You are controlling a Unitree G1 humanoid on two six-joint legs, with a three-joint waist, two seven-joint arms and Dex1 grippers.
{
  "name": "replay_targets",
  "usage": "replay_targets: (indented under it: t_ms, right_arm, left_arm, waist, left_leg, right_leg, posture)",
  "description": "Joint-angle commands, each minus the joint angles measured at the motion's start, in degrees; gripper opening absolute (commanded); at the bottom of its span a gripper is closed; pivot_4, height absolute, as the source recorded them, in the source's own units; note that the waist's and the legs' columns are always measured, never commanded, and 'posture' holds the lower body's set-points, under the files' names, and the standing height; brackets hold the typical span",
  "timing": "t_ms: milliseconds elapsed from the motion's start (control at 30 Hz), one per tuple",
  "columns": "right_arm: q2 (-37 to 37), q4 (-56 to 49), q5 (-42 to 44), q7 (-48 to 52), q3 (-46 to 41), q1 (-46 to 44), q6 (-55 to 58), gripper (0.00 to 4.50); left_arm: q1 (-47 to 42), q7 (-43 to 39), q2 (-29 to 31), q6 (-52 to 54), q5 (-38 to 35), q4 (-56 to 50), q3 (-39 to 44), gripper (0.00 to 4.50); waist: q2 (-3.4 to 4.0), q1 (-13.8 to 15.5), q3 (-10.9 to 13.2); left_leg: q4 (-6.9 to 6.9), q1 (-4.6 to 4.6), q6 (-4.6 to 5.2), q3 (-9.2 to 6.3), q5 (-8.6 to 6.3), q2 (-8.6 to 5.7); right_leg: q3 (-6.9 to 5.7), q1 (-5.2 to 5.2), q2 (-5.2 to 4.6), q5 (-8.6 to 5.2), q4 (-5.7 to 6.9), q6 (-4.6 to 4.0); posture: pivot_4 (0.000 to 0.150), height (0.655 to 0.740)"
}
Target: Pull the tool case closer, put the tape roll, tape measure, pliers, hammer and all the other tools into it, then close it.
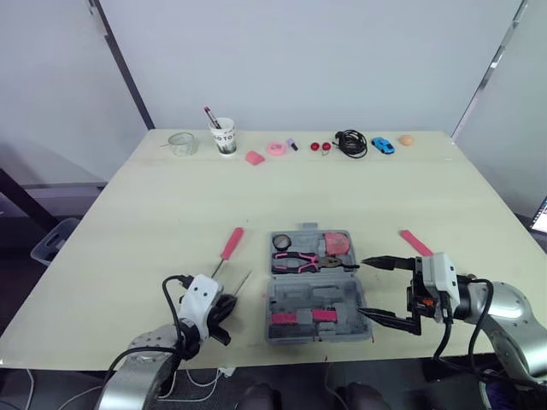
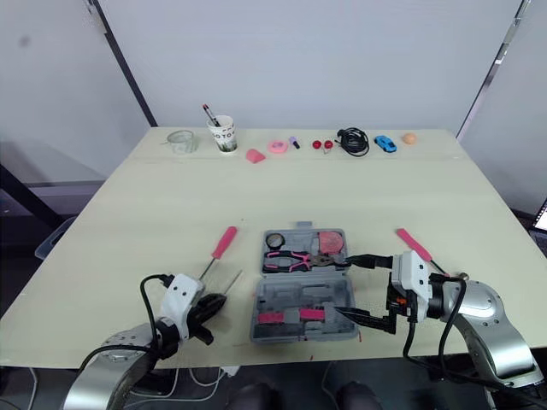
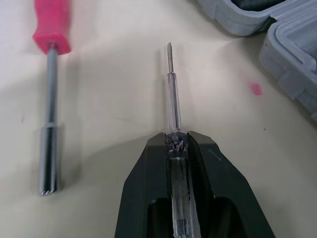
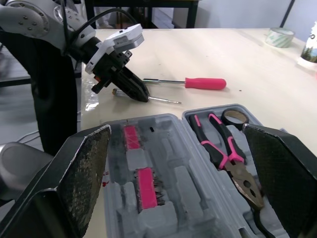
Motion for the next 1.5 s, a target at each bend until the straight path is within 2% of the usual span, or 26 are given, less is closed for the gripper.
replay_targets:
  t_ms: [33,167,400,567,633,733,900,1267,1500]
  right_arm:
    - [-0.3,0.4,1.7,1.5,-2.0,-1.5,-1.6,4.5]
    - [-0.1,2.0,4.4,2.8,-3.1,-2.8,-0.6,4.5]
    - [-0.2,1.0,7.8,3.4,-3.9,-2.1,2.0,4.5]
    - [-1.1,1.8,6.6,4.4,-4.5,-0.6,0.7,4.5]
    - [-1.0,2.3,6.1,4.3,-5.1,-0.2,-0.3,4.5]
    - [-0.5,3.3,5.2,3.9,-5.9,0.4,-1.9,4.5]
    - [-0.8,3.1,5.1,3.6,-7.1,2.0,-2.4,4.5]
    - [-1.0,3.4,3.6,3.6,-7.6,3.6,-3.8,4.5]
    - [-0.4,4.3,2.6,3.7,-6.9,3.2,-4.7,4.5]
  left_arm:
    - [0.1,-3.2,4.1,-0.6,-1.1,-4.6,2.4,0.07]
    - [-1.6,-11.0,11.4,0.9,-4.4,-7.4,2.9,0.07]
    - [-6.9,-19.2,17.8,-0.1,-5.7,-8.3,-0.7,0.07]
    - [-16.5,-23.4,19.5,0.5,-4.3,-5.2,-6.7,0.07]
    - [-22.5,-27.2,20.5,0.4,-2.4,-4.0,-12.0,0.07]
    - [-32.3,-30.7,18.2,1.7,0.0,2.1,-19.4,0.07]
    - [-39.2,-32.8,15.1,3.6,2.4,5.8,-25.5,0.07]
    - [-46.5,-36.7,11.5,9.7,5.2,10.9,-32.1,0.07]
    - [-47.4,-37.2,10.0,6.2,8.0,14.0,-34.9,0.07]
  waist:
    - [-0.01,0.0,0.0]
    - [0.08,0.1,0.1]
    - [0.14,0.1,0.1]
    - [0.16,0.2,0.2]
    - [0.16,0.1,0.2]
    - [0.17,0.3,0.2]
    - [0.16,-0.1,0.2]
    - [0.15,0.1,0.2]
    - [0.15,0.1,0.2]
  left_leg:
    - [0.0,-0.01,0.0,0.0,0.0,0.0]
    - [-0.01,-0.03,0.0,-0.01,0.0,0.0]
    - [-0.12,-0.09,0.0,-0.01,0.0,-0.01]
    - [-0.1,-0.11,0.0,-0.02,0.0,-0.05]
    - [-0.09,-0.11,0.0,-0.01,0.0,-0.14]
    - [-0.07,-0.16,0.01,0.08,0.01,-0.23]
    - [-0.08,-0.17,0.01,0.09,0.01,-0.13]
    - [-0.01,-0.23,0.01,0.06,0.01,-0.13]
    - [-0.01,-0.24,0.01,0.04,0.01,-0.15]
  right_leg:
    - [-0.01,-0.03,0.0,0.0,0.0,0.0]
    - [-0.05,-0.07,-0.03,0.0,-0.05,0.0]
    - [-0.11,-0.04,0.02,0.01,-0.2,-0.01]
    - [-0.14,0.01,0.01,0.01,-0.23,0.01]
    - [-0.14,0.04,0.05,0.01,-0.26,0.01]
    - [-0.16,0.07,0.2,0.01,-0.29,0.01]
    - [0.0,0.08,0.46,0.01,-0.36,0.01]
    - [0.47,0.08,0.78,0.0,-0.33,0.04]
    - [0.51,0.08,0.8,0.0,-0.33,0.03]
  posture:
    - [0.15,0.74]
    - [0.15,0.74]
    - [0.15,0.74]
    - [0.15,0.74]
    - [0.15,0.74]
    - [0.15,0.74]
    - [0.15,0.74]
    - [0.15,0.74]
    - [0.15,0.74]
